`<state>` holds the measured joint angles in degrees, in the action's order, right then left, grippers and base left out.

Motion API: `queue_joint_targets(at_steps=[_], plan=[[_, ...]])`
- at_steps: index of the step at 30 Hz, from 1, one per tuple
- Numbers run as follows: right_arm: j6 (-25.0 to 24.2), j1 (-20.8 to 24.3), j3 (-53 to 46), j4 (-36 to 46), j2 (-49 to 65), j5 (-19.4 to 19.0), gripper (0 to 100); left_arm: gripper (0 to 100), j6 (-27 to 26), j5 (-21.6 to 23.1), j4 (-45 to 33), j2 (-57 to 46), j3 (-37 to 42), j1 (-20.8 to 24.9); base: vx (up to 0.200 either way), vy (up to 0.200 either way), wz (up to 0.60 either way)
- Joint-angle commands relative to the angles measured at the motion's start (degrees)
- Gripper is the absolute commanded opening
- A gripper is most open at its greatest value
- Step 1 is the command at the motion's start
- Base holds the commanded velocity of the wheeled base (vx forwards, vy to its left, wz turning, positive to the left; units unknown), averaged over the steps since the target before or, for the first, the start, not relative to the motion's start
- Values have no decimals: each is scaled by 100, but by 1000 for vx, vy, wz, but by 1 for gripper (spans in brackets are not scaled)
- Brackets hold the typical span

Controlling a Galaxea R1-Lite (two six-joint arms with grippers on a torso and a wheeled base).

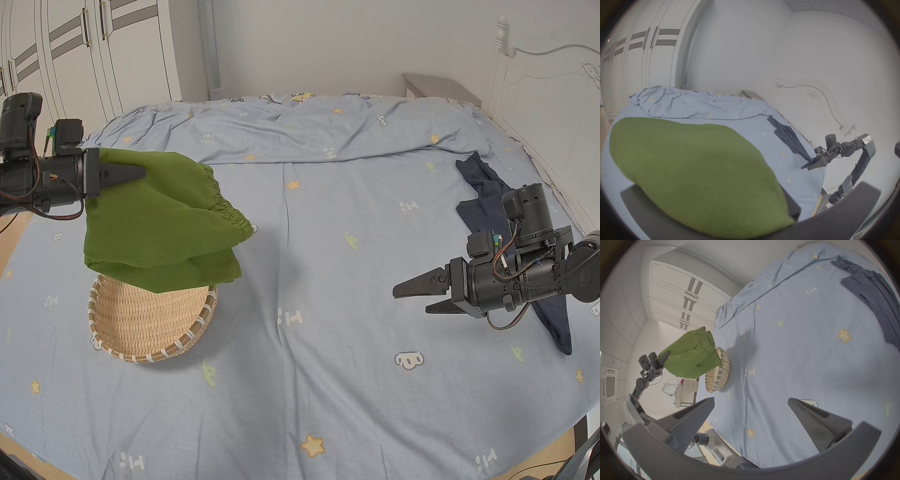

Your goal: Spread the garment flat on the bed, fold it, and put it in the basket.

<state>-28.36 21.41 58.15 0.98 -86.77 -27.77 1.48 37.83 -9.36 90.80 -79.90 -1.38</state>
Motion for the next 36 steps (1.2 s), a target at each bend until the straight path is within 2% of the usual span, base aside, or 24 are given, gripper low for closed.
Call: queue_joint_targets(at_steps=[1, 6, 10, 13, 14, 16, 27, 28, 32, 35, 36], plan=[[5, 13, -5, 8, -6, 0, 100, 0, 46, 67, 84, 395, 361, -636, 0, 0, 0], [23, 101, -32, 8, -15, 0, 100, 0, 37, 49, 110, 571, 1055, -1119, 0, 0, 0], [23, 101, -32, 17, 2, 0, 100, 0, -33, -74, 110, 852, 1530, -1225, 0, 0, 0], [23, 118, -40, 26, 2, 0, 100, 0, -227, -469, 110, 1125, 1785, -1225, 0, 0, 0], [23, 153, -40, 26, 2, 0, 100, 0, -376, -856, 110, 1362, 1846, -1216, 0, 0, 0], [23, 171, -49, 26, 20, 0, 100, 0, -473, -1199, 136, 1590, 1837, -1198, 0, 0, 0], [14, 153, -49, 17, 46, 0, 100, 0, -429, -1331, 189, 1889, 1732, -970, 0, 0, 0], [14, 144, -49, 17, 46, 0, 100, 100, -402, -1331, 189, 1819, 1723, -961, 0, 0, 0], [14, 136, -49, 17, 46, 0, 100, 100, -271, -1331, 189, 1502, 1723, -952, 0, 0, 0], [14, 118, -40, 17, 64, 0, 100, 100, -209, -1348, 163, 966, 1785, -1005, 0, 0, 0], [23, 109, -40, 17, 99, 0, 100, 100, -218, -1427, 119, 501, 1925, -1049, 0, 0, 0]])
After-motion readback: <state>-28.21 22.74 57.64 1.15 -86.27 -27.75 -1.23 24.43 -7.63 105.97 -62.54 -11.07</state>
